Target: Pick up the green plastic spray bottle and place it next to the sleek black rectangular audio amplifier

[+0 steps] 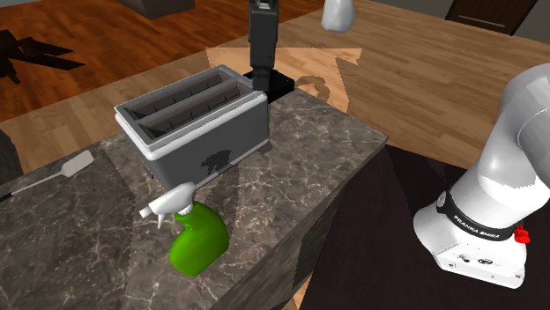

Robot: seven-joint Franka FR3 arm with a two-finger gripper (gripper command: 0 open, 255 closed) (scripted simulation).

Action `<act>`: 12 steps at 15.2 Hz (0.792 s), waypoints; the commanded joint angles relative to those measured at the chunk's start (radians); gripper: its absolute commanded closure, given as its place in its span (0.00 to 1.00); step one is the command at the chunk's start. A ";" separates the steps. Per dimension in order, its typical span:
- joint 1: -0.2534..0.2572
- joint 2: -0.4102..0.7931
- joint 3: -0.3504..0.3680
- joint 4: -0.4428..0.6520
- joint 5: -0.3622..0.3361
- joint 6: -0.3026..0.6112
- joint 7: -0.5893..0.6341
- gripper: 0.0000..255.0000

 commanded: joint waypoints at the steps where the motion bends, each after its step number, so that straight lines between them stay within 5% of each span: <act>1: 0.027 0.057 0.013 0.029 0.012 0.021 -0.039 0.00; 12: 0.155 0.327 0.102 0.164 0.055 0.122 -0.244 0.00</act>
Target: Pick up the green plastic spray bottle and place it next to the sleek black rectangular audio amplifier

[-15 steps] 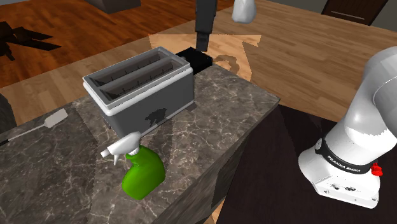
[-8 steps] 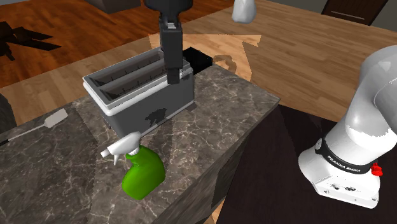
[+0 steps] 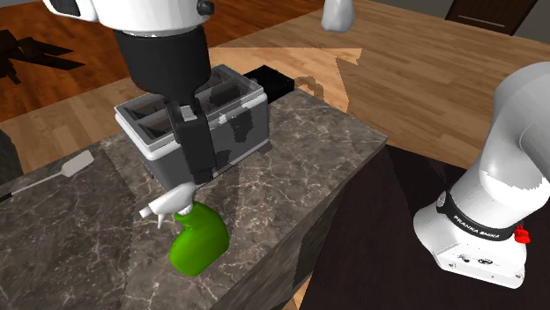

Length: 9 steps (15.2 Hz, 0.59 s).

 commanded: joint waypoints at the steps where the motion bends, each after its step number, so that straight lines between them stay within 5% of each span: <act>1: 0.022 0.049 0.019 0.031 0.004 0.012 -0.037 0.00; 9: 0.031 0.097 0.030 -0.025 0.002 0.115 -0.041 0.00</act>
